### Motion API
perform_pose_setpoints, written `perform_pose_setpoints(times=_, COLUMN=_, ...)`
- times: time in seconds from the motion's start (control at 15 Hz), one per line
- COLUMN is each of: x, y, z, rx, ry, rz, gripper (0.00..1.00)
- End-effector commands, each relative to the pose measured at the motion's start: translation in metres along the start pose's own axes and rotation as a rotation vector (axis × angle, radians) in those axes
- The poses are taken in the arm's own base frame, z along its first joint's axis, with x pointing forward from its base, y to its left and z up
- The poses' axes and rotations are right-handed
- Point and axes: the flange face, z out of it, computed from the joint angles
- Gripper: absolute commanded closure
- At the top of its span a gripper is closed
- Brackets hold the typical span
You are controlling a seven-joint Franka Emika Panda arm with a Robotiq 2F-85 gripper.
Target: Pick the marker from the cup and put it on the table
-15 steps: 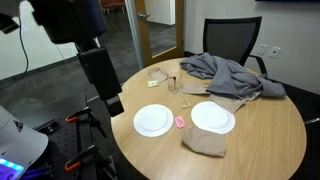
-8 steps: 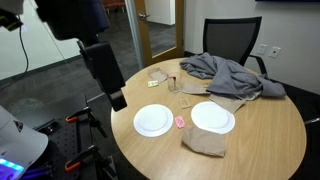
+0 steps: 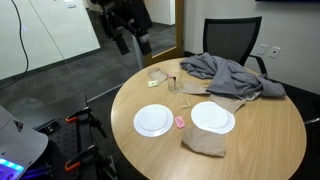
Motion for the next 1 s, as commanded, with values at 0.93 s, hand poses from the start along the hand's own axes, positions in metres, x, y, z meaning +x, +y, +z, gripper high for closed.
perform_pose_setpoints(times=0.93, x=0.173, y=-0.119, z=0.019, rx=0.116, ry=0.055, rz=-0.522, gripper=0.00)
